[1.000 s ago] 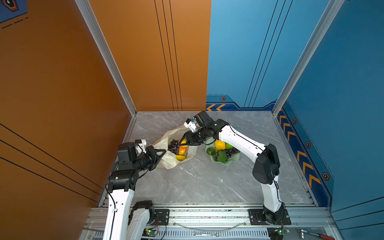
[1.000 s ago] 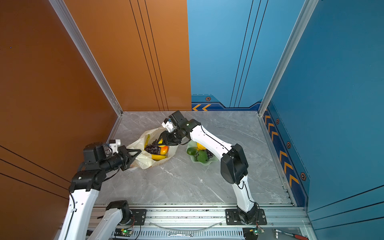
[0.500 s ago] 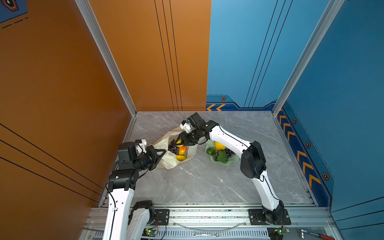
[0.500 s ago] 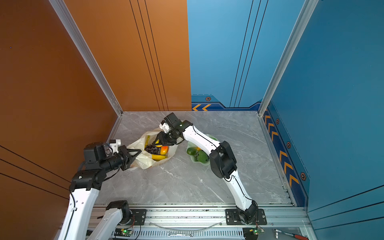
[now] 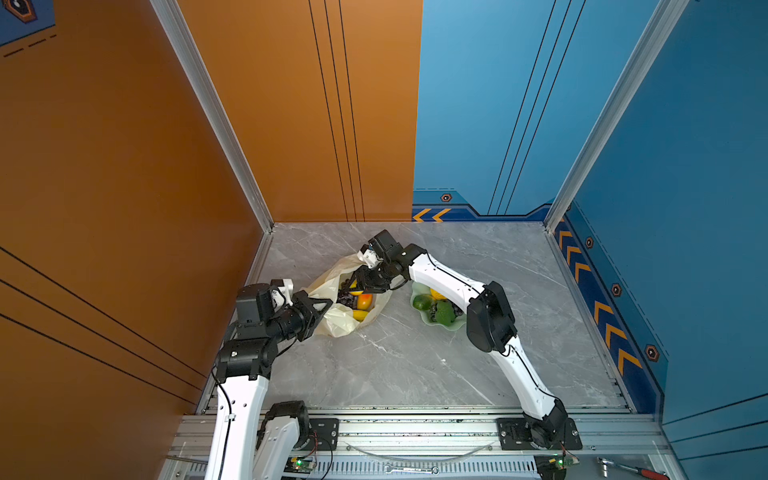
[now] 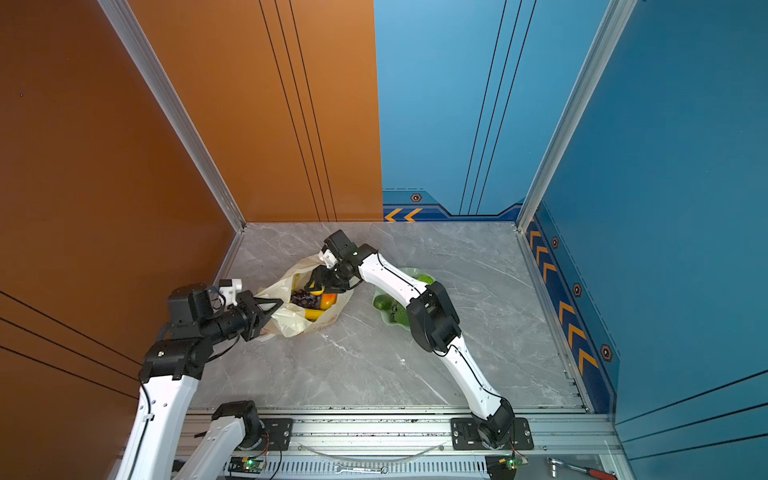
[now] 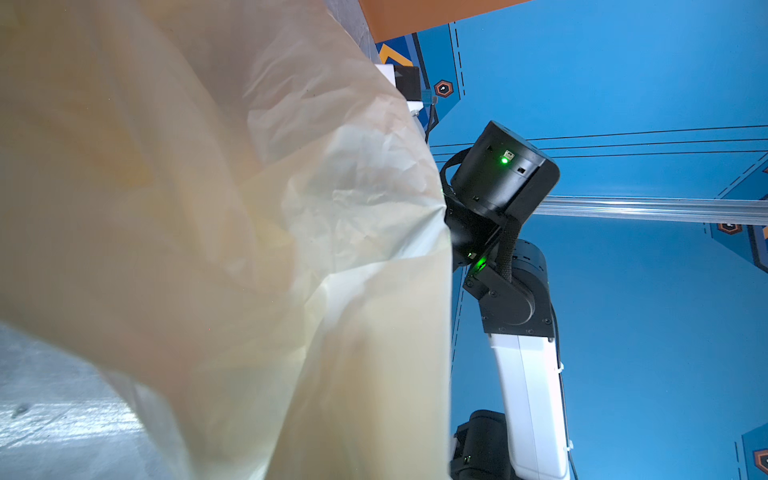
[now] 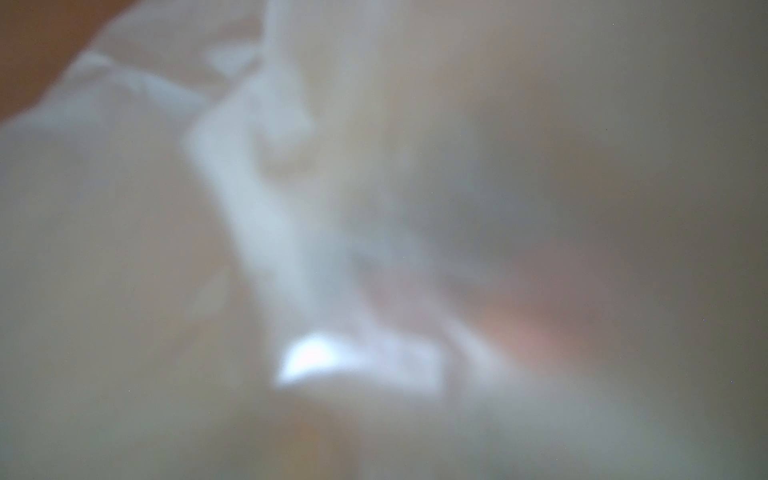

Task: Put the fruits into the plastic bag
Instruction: 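Open the right gripper to release the mango inside the bag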

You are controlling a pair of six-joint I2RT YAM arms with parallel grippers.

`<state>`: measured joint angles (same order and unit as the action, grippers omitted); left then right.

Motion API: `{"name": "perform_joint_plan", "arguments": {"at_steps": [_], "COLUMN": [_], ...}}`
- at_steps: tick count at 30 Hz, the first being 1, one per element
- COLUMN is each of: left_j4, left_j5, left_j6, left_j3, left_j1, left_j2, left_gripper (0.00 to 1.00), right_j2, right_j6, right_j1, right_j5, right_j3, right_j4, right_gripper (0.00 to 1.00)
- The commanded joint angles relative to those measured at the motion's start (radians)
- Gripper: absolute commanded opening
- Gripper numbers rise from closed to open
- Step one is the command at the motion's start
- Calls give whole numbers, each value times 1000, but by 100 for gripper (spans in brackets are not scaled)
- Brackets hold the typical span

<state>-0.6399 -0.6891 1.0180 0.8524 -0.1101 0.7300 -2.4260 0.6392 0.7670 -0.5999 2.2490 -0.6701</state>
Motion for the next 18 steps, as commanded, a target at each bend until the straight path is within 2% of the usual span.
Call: {"name": "perform_joint_plan", "arguments": {"at_steps": [1,2,18], "left_j4": [11,11,11], "left_j5": [2,2,7], "left_j6": [2,2,-15], "left_j3": [18,19,40], "left_j1": [-1,-1,-5], "left_j2": [5,6,28], "left_gripper": [0,0,0], "right_j2": [-5,-1,157], "right_j6": [-3,-10,-111], "right_j1": [6,8,20], "right_j5": [19,22,121], "right_j3": [39,40,40], "right_j4": [-13,-17,-103], "right_gripper": [80,99,100]}}
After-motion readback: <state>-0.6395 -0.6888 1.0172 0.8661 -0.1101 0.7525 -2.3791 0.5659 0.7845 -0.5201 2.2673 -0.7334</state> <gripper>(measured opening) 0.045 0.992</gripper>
